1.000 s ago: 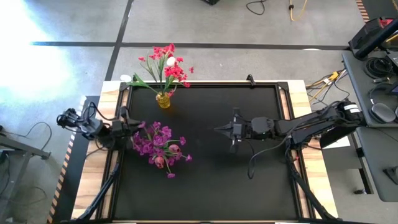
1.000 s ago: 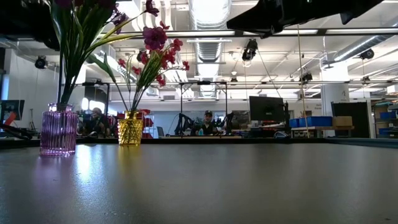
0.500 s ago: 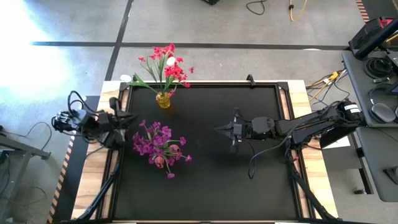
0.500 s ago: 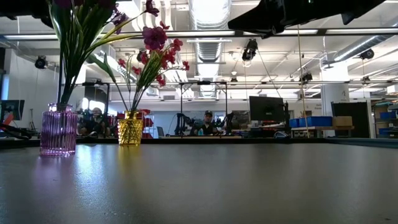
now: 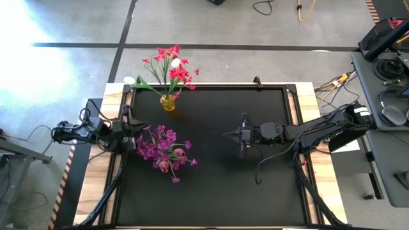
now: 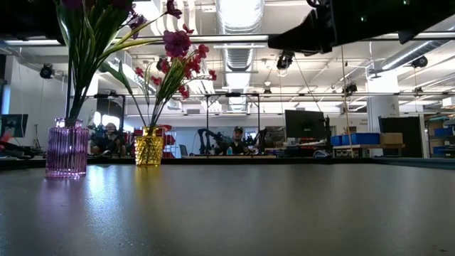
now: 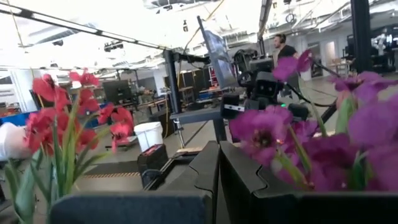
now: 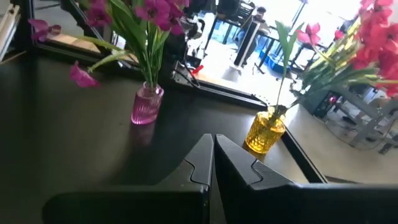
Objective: Sort flowers into vase by color
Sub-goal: Return to Home Position
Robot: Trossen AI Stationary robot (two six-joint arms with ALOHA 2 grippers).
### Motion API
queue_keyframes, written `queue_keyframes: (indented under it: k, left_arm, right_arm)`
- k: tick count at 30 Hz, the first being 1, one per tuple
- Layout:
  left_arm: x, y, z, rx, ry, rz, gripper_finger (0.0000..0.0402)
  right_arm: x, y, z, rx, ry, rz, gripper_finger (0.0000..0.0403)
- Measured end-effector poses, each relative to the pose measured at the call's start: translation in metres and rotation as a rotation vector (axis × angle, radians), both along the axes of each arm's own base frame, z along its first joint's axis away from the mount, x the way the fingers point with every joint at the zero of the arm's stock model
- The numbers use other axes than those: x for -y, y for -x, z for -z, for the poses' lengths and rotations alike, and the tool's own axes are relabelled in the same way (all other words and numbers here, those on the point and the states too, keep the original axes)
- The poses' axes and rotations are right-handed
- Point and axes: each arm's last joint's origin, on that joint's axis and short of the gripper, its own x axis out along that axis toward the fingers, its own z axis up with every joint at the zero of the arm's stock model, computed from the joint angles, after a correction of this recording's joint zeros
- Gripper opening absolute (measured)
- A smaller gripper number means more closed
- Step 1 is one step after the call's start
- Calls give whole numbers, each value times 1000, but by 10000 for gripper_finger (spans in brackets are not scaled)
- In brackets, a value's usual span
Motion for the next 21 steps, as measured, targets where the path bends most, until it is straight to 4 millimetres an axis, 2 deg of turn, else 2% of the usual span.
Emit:
queue_keyframes:
  k: [5, 12, 17, 21]
  left_arm:
    - [-6, -6, 11, -8, 16, 23, 0]
    - [-16, -11, 26, -38, 33, 51, 0]
    - [-19, -16, 45, -93, 51, 91, 0]
    - [-19, -20, 57, -80, 47, 116, 0]
  right_arm:
    - [3, 7, 11, 22, -13, 7, 9]
    - [4, 9, 11, 28, -28, 12, 9]
    - [5, 13, 16, 7, -17, 10, 9]
    - [6, 24, 25, 11, -36, 15, 9]
